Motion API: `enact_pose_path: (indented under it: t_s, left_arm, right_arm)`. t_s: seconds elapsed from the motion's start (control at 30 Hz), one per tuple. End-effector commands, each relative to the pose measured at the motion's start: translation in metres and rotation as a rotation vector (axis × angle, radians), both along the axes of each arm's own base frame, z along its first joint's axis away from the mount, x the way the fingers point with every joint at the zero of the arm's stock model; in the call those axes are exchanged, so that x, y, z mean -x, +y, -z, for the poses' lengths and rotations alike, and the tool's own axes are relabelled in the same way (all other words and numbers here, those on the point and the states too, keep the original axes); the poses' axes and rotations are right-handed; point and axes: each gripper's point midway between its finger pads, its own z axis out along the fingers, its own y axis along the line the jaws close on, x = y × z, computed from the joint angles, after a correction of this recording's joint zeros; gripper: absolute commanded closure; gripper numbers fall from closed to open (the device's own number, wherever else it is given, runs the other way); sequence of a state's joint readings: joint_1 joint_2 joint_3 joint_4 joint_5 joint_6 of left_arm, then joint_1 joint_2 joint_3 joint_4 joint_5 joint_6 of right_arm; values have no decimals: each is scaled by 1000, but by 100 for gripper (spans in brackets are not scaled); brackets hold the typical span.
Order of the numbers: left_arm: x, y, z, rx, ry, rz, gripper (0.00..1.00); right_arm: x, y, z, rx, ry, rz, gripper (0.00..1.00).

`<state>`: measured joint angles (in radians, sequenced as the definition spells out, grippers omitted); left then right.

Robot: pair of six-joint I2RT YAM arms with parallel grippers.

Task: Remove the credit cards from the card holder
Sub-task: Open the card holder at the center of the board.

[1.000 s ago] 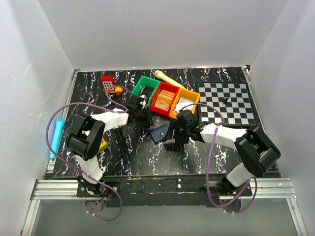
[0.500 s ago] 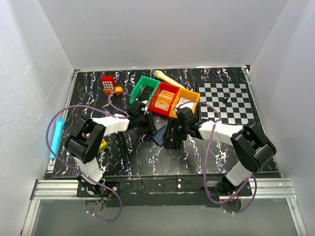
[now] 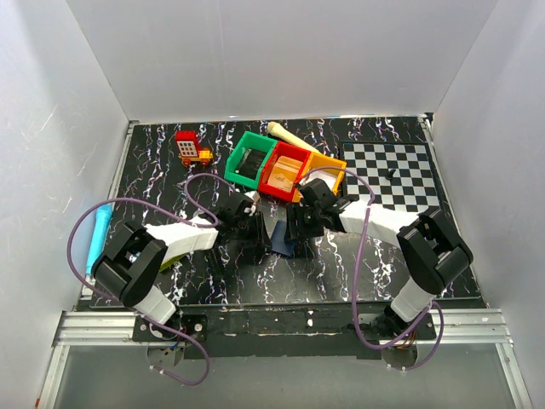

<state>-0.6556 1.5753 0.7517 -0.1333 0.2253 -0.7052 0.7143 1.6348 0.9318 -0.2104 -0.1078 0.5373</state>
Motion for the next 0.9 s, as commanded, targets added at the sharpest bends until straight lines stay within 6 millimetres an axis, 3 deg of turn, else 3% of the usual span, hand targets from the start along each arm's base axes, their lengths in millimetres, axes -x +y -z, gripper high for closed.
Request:
enact_pose_path:
  t_s: [0.0,0.13,0.27,0.37,0.47,0.53,0.57,0.87]
  left_arm:
    - [1,1,-11,25,-38,-32,72]
    - [1,6,-15,19,-57,-72,71]
    - [-9,18,-33,-3,-127,-141,62]
    - [-20,17,-47,11,-200,-135,45]
    - [-28,13,-54,35,-201,-155,17]
    - [-29,6,-53,40,-176,-120,12]
    - [-29,2,-52,36,-160,-97,12]
    - [-34,-9,-31,6,-120,-25,42]
  right_arm:
    - [2,-5,2,54,-1,-84,35]
    - [0,-15,2,101,-16,-65,34]
    - [3,-21,-16,58,-72,-30,30]
    - [12,-19,-18,2,-57,3,30]
    - [21,-16,-14,-66,-27,42,31]
    - [27,-15,-7,-94,0,61,31]
    - [29,-14,-5,-101,7,73,32]
    - [28,0,0,-164,54,123,35]
